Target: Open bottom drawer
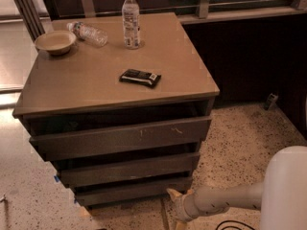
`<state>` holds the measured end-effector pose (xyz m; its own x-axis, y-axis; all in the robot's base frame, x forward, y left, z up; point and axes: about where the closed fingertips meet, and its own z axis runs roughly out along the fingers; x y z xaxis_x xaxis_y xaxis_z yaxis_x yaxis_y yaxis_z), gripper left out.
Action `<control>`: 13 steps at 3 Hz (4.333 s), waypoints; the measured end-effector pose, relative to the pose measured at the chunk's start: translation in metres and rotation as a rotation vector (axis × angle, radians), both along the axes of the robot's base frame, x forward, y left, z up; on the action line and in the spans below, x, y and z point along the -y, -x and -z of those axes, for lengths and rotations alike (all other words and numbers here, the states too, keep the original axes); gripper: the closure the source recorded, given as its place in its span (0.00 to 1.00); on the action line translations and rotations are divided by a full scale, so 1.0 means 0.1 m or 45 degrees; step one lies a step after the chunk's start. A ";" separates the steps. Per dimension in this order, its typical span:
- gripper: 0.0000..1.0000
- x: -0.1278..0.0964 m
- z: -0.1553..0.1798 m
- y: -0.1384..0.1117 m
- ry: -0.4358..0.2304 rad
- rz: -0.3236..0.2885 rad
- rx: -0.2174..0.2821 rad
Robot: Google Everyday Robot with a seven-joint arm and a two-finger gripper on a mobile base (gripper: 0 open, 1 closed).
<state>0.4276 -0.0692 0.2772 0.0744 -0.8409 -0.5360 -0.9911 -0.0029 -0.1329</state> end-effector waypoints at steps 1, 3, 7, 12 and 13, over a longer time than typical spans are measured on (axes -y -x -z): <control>0.00 0.01 0.25 -0.12 -0.035 -0.005 0.020; 0.00 -0.02 0.53 -0.43 -0.123 -0.013 0.056; 0.00 -0.05 0.81 -1.24 -0.098 -0.009 0.111; 0.00 0.00 1.11 -1.35 -0.003 0.053 -0.073; 0.00 0.01 1.15 -1.30 0.025 0.062 -0.113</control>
Offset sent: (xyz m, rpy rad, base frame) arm 0.0488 -0.0052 -0.0631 0.1179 -0.0564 -0.0002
